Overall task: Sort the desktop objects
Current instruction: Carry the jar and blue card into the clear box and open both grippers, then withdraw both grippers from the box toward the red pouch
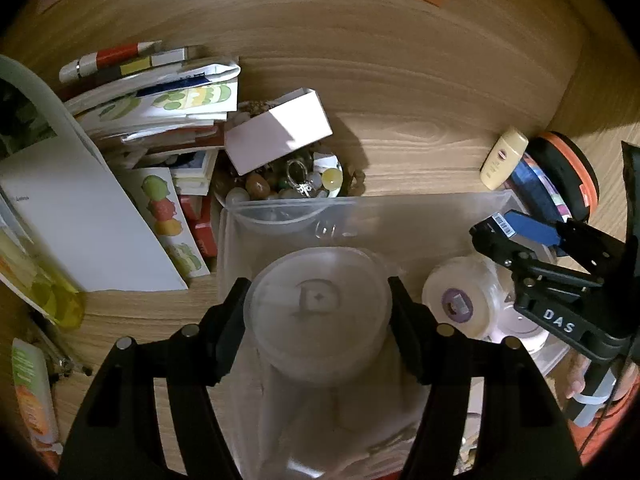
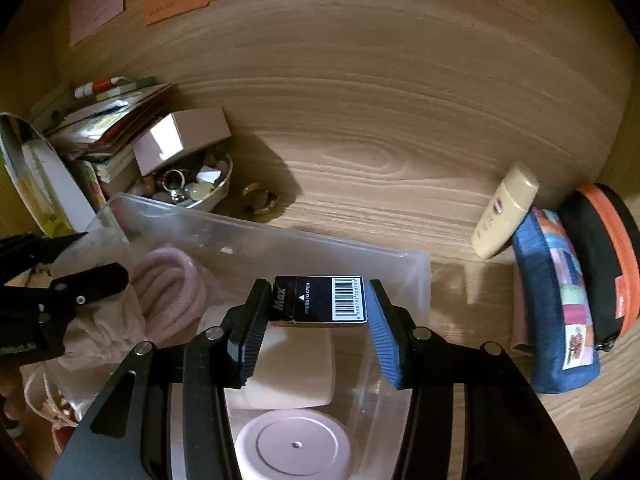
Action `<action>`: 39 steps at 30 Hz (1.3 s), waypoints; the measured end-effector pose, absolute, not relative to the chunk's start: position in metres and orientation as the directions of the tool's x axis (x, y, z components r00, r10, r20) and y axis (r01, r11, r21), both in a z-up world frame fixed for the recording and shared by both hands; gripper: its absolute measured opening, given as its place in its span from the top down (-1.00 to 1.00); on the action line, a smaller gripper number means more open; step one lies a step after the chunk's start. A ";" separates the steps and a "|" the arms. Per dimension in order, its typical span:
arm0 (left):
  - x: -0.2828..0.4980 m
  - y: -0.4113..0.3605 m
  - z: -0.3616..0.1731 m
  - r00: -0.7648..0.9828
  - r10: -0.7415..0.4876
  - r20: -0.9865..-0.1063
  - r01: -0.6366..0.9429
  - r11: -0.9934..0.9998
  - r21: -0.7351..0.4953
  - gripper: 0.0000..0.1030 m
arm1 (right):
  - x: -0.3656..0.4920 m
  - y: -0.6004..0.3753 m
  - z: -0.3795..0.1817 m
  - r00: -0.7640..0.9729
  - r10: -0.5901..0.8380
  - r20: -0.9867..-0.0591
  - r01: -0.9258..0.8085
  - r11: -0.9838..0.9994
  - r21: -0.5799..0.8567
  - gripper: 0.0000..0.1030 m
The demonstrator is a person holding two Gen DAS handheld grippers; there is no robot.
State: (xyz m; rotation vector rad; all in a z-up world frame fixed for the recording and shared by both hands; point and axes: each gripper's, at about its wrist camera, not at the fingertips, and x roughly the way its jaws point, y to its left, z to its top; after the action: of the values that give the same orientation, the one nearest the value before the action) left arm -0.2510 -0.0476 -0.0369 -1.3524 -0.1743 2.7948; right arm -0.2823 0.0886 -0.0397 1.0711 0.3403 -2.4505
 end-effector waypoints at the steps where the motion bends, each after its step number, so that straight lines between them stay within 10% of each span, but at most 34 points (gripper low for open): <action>1: -0.251 -0.048 -0.036 -0.619 0.080 -0.782 0.021 -0.993 -0.118 -0.27 | -0.282 0.088 -0.040 -0.602 -0.287 -0.745 0.487 -0.872 -0.058 0.09; 7: -0.243 -0.050 -0.024 -0.622 0.096 -0.777 0.013 -0.991 -0.133 -0.38 | -0.279 0.089 -0.036 -0.622 -0.289 -0.728 0.476 -0.877 -0.059 -0.43; 39: -0.109 -0.037 0.029 -0.775 -0.020 -0.632 0.048 -0.998 -0.028 -0.79 | -0.153 0.143 0.027 -0.722 -0.415 -0.554 0.491 -0.871 0.012 -0.78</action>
State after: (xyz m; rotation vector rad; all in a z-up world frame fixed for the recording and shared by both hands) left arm -0.1095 -0.0371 0.0294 -1.0653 -0.0678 2.9931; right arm -0.1525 0.1428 0.0265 0.7675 0.1856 -2.5267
